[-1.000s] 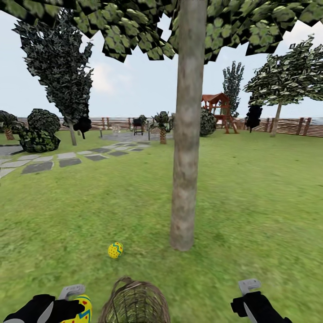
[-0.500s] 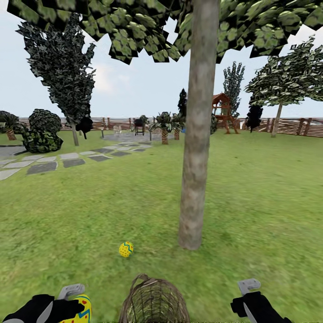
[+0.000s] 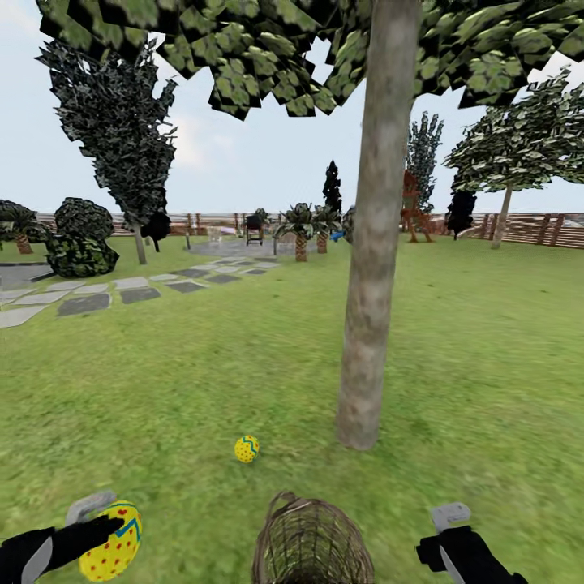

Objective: Take the three Easter eggs out of the wicker basket on the lawn in the garden, then place them on the lawn next to a single tree (choose any tree) so that all three eggs are next to the same tree and none are left in the basket.

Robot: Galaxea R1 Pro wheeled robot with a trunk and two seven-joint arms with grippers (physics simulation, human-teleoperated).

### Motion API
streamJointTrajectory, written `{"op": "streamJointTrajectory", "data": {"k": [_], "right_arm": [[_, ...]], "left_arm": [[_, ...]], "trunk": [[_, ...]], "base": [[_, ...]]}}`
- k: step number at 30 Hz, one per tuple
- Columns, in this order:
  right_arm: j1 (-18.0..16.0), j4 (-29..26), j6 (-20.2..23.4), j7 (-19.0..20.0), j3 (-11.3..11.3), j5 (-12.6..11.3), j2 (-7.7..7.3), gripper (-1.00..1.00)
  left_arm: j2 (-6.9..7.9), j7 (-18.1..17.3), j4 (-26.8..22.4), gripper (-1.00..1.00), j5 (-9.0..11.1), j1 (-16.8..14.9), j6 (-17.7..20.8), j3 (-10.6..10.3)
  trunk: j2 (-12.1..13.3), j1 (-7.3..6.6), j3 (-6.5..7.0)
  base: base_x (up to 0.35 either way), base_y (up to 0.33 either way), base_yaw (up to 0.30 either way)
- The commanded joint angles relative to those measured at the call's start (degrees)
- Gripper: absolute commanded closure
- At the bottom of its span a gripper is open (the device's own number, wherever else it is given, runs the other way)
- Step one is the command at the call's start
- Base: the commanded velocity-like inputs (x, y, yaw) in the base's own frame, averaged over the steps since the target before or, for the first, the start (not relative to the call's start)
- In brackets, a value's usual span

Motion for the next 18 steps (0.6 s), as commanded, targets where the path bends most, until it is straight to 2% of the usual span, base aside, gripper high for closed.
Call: {"op": "streamJointTrajectory", "data": {"k": [1, 2, 3, 4, 6, 8, 9, 13, 15, 18], "right_arm": [[-0.03, -0.29, 0.40, -0.16, 0.29, 0.13, 0.00, -1.00], [-0.03, -0.41, 0.41, -0.13, 0.29, 0.12, 0.09, -1.00], [-0.03, -0.77, 0.43, -0.11, 0.27, 0.11, 0.42, -1.00], [-0.03, -1.06, 0.42, -0.07, 0.24, 0.04, 0.61, -1.00], [-0.03, -1.36, 0.36, -0.03, 0.21, -0.11, 0.86, -1.00], [-0.03, -1.96, 0.43, -0.01, 0.20, -0.15, 1.41, -1.00], [-0.03, -2.62, 0.56, -0.01, 0.20, -0.14, 1.90, -1.00], [-0.03, -3.84, 0.79, -0.07, 0.90, 0.16, 4.52, -1.00], [-0.03, -5.29, 0.91, -0.09, 1.96, 0.15, 4.95, -1.00], [-0.03, -5.80, 0.94, -0.10, 2.35, 0.17, 5.10, -1.00]], "left_arm": [[1.30, -1.43, -0.11, 1.00, 2.04, 0.01, -1.66, 1.45], [2.58, -2.44, -0.34, 1.00, 2.96, 0.01, -2.98, 2.13], [3.62, -3.03, -2.77, 1.00, 3.77, 0.01, -3.85, 2.61], [3.88, -3.16, -6.31, 1.00, 4.56, 0.01, -4.12, 2.99], [3.98, -3.29, -12.42, 1.00, 8.12, 0.01, -4.34, 4.80], [3.59, -3.39, -14.52, 1.00, 12.31, 0.01, -4.52, 5.67], [2.74, -3.30, -15.02, 1.00, 13.45, 0.01, -5.25, 5.86], [2.29, -2.81, -15.34, 1.00, 14.18, 0.01, -8.52, 6.05], [2.14, -2.76, -15.38, 1.00, 14.21, 0.01, -10.98, 6.04], [2.06, -2.72, -15.32, 1.00, 14.02, 0.01, -11.97, 5.78]], "trunk": [[0.37, -0.23, 0.11], [0.77, -0.45, 0.29], [1.17, -0.67, 0.47], [1.57, -0.89, 0.65], [2.38, -1.33, 1.01], [3.18, -1.77, 1.36], [3.58, -1.99, 1.54], [5.18, -2.87, 2.26], [5.98, -3.31, 2.62], [7.19, -3.97, 3.16]], "base": [[-0.056, 0.277, 0.000], [-0.029, 0.276, 0.000], [-0.012, 0.274, 0.000], [-0.006, 0.274, 0.000], [-0.002, 0.268, 0.000], [-0.001, 0.225, 0.000], [0.000, 0.175, 0.000], [0.000, 0.120, 0.000], [0.000, 0.067, 0.000], [0.000, 0.014, 0.000]]}}
